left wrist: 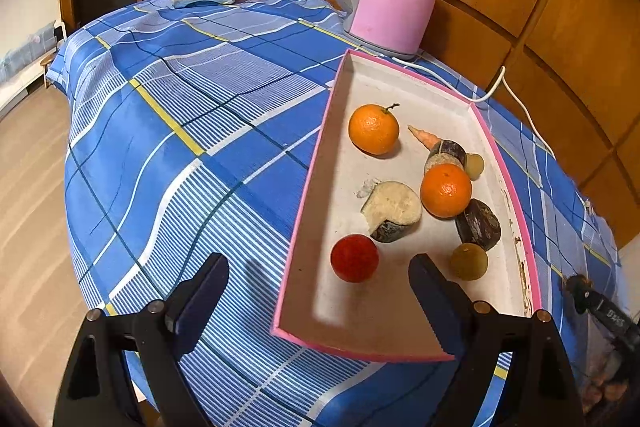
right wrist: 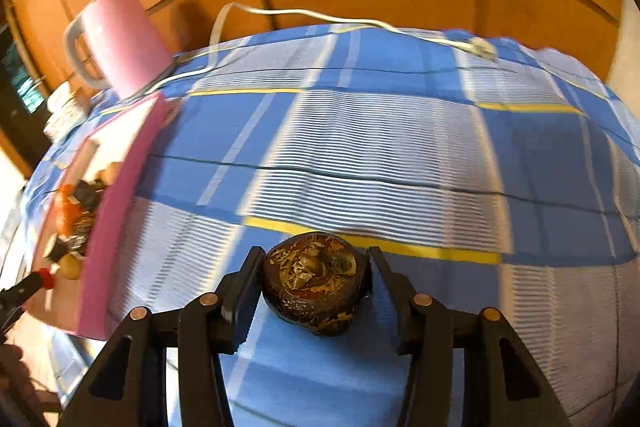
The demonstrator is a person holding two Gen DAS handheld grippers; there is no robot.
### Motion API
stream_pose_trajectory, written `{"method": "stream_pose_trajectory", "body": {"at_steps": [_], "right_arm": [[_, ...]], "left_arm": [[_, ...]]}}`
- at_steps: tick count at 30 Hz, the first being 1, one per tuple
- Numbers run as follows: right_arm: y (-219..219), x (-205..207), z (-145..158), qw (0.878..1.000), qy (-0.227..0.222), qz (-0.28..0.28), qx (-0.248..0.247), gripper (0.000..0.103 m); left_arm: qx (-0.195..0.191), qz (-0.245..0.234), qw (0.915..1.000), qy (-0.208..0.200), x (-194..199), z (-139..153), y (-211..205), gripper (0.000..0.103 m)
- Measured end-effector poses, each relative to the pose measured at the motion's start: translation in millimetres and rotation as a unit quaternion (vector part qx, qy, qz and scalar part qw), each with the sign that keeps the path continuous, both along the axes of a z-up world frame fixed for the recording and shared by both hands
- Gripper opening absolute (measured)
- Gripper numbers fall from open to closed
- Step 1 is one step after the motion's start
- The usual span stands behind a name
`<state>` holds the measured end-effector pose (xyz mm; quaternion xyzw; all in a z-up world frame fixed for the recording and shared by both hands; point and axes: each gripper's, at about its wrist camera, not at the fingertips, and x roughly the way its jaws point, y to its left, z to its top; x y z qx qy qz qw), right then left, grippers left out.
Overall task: Organize fruits
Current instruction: 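Carry the dark fruit into the tray and open the right gripper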
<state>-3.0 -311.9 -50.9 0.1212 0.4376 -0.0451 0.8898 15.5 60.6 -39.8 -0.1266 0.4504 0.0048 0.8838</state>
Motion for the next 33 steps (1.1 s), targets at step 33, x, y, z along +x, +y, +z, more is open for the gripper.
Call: {"method": "stream_pose_trajectory", "body": {"at_steps": [33], "right_arm": [[163, 145, 27, 0.975, -0.021, 0.218, -0.02, 0.07]], "left_arm": [[-0.006, 0.002, 1.0, -0.004, 6, -3, 8, 0.092]]}}
